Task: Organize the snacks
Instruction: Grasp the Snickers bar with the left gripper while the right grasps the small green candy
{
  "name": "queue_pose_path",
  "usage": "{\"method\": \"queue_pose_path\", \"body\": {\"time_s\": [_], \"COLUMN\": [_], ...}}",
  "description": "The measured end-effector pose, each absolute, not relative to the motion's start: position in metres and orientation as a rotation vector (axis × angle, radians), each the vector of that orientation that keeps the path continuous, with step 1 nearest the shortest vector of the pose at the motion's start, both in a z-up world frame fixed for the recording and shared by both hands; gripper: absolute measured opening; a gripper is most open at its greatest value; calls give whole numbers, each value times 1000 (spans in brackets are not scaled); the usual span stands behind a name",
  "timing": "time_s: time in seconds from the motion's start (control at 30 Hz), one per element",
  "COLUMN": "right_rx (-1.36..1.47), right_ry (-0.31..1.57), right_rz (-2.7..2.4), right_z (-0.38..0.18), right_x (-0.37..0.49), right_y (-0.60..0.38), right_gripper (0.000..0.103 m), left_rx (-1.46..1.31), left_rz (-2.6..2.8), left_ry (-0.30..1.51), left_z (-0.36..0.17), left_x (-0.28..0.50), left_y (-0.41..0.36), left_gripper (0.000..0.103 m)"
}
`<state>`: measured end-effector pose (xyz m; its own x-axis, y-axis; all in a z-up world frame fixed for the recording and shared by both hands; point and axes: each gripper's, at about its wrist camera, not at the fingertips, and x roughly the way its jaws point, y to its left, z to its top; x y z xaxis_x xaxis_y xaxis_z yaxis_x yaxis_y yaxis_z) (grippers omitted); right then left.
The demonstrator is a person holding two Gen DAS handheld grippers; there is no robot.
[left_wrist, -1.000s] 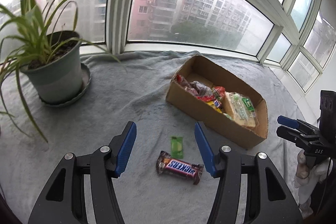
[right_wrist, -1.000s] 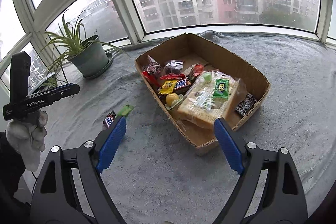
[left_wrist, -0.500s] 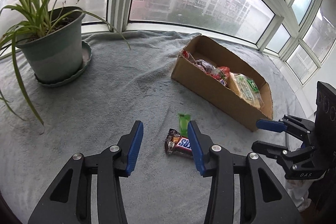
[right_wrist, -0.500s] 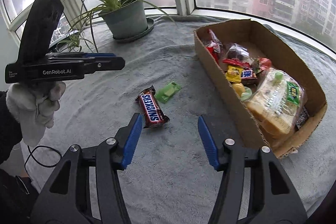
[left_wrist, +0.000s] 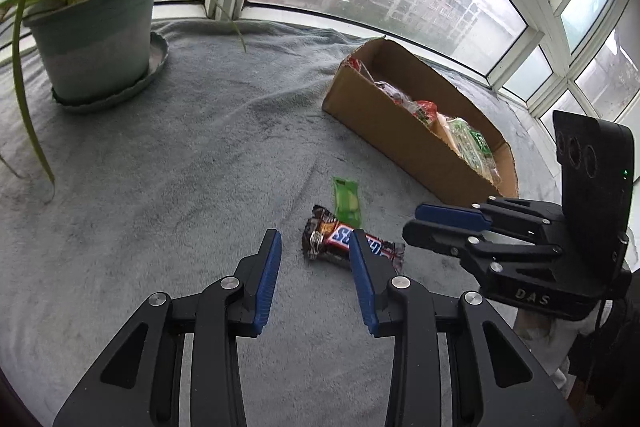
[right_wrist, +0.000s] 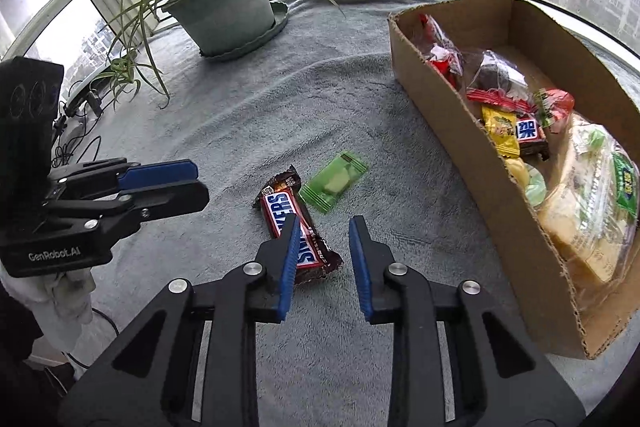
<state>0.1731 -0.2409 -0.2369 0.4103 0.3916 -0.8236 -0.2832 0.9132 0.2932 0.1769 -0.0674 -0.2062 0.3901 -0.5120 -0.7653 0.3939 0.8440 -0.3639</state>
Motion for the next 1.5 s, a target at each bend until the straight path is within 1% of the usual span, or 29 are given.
{"method": "queue_pose_path", "body": {"time_s": [0.13, 0.37, 0.5, 0.57, 0.67, 0.83, 0.9, 1.07, 1.2, 1.4, 1.5], "right_rx": [181, 218, 228, 214, 215, 190, 195, 160, 115, -50, -83], "right_ry": [1112, 1153, 1147, 1103, 1066, 1096, 1102, 1112, 1119, 1120, 1126], "right_rz": [489, 554, 600, 564, 458, 296, 281, 275, 262, 270, 283], "right_z": [-247, -256, -257, -248, -239, -247, -251, -255, -257, -256, -256], "right_x": [181, 186, 186, 183, 185, 201, 206, 215, 221, 219, 219], "right_y": [-236, -211, -196, -198, -212, -231, -233, -224, -213, -201, -202], "right_gripper": [26, 25, 25, 25, 25, 25, 25, 25, 25, 25, 25], "left_rx": [-177, -227, -250, -248, -238, -214, -207, -180, -180, -146, -138], "left_rz": [-555, -516, -508, -509, -515, -537, -544, -541, -517, -493, -475], "left_ry": [1032, 1030, 1033, 1034, 1034, 1035, 1041, 1049, 1062, 1047, 1052], "left_z": [-211, -212, -214, -214, -214, -212, -214, -220, -225, -227, -229], "left_x": [169, 164, 162, 160, 158, 158, 158, 157, 159, 160, 163], "left_y": [-51, -27, -19, -18, -22, -38, -48, -69, -75, -80, -82], "left_gripper": [33, 33, 33, 33, 33, 34, 39, 40, 40, 40, 40]}}
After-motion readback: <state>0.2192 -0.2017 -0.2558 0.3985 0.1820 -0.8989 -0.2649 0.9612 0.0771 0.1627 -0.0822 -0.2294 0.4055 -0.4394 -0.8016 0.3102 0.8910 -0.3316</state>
